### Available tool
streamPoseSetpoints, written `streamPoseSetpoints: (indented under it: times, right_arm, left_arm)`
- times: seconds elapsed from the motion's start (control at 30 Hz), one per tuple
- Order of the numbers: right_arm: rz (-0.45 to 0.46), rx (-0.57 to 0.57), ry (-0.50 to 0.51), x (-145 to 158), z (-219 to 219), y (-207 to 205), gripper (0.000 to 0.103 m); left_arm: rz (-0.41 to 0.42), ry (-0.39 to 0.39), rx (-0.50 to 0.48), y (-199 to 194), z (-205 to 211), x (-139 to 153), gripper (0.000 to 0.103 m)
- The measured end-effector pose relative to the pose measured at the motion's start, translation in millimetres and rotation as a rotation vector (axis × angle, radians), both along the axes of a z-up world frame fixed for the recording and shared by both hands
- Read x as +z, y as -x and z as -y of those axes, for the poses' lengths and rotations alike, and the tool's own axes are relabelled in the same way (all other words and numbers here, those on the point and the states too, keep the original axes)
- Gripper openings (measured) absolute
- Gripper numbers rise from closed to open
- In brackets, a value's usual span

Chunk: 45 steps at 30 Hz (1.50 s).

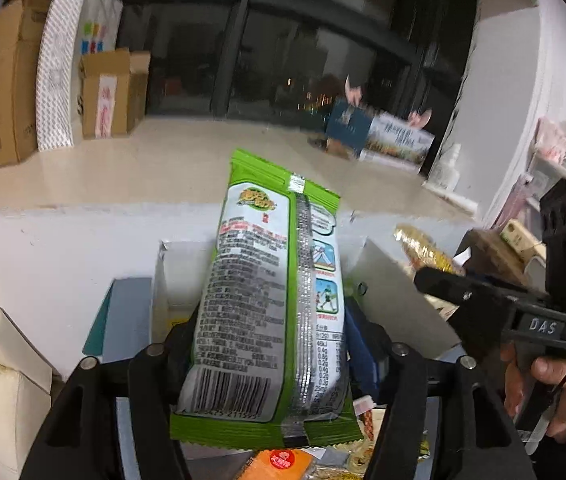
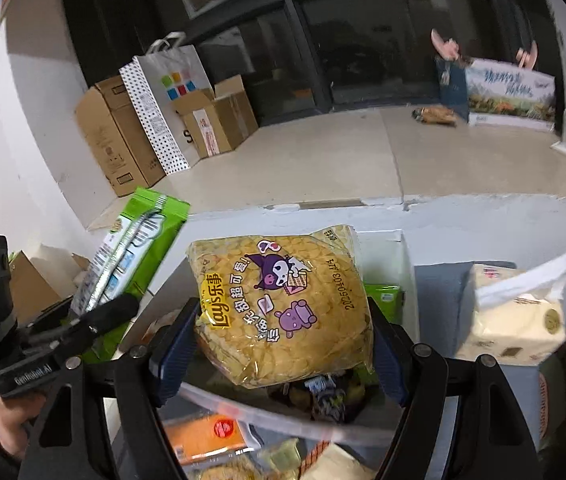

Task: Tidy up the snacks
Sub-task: 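Carry both snacks over the white box and release them inside, then withdraw both grippers from the box back over the remaining snacks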

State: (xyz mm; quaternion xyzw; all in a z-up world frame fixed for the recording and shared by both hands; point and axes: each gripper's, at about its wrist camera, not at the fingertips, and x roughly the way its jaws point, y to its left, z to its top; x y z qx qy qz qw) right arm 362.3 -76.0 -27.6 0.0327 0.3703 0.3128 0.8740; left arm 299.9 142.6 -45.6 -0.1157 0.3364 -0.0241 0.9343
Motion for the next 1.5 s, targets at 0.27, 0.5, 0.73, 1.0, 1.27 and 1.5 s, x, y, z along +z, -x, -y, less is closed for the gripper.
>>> streamPoseSetpoints:
  times: [0.27, 0.5, 0.73, 1.0, 1.27, 1.5]
  right_arm:
    - [-0.046, -0.048, 0.017, -18.0, 14.0, -13.9, 0.103]
    - [0.028, -0.013, -0.010, 1.6, 33.9, 11.9, 0.103]
    - [0.140, 0.052, -0.129, 21.4, 71.3, 87.7, 0.103]
    - [0.206, 0.011, -0.198, 6.7, 127.0, 183.5, 0.103]
    - [0.175, -0.079, -0.169, -34.4, 170.5, 243.2, 0.103]
    - [0.117, -0.106, -0.153, -54.6, 180.7, 235.6, 0.103]
  left_arm:
    - [-0.073, 0.018, 0.028, -9.7, 0.4, -31.4, 0.103]
    - [-0.007, 0.027, 0.001, 31.6, 6.2, -12.2, 0.103]
    - [0.114, 0.001, -0.061, 116.1, 45.2, 19.2, 0.103]
    - [0.128, -0.022, -0.138, 199.8, 103.1, 0.7, 0.103]
    - [0.097, 0.027, -0.187, 250.0, 140.2, -29.4, 0.103]
    - [0.100, -0.027, -0.214, 260.9, 155.0, -26.8, 0.103]
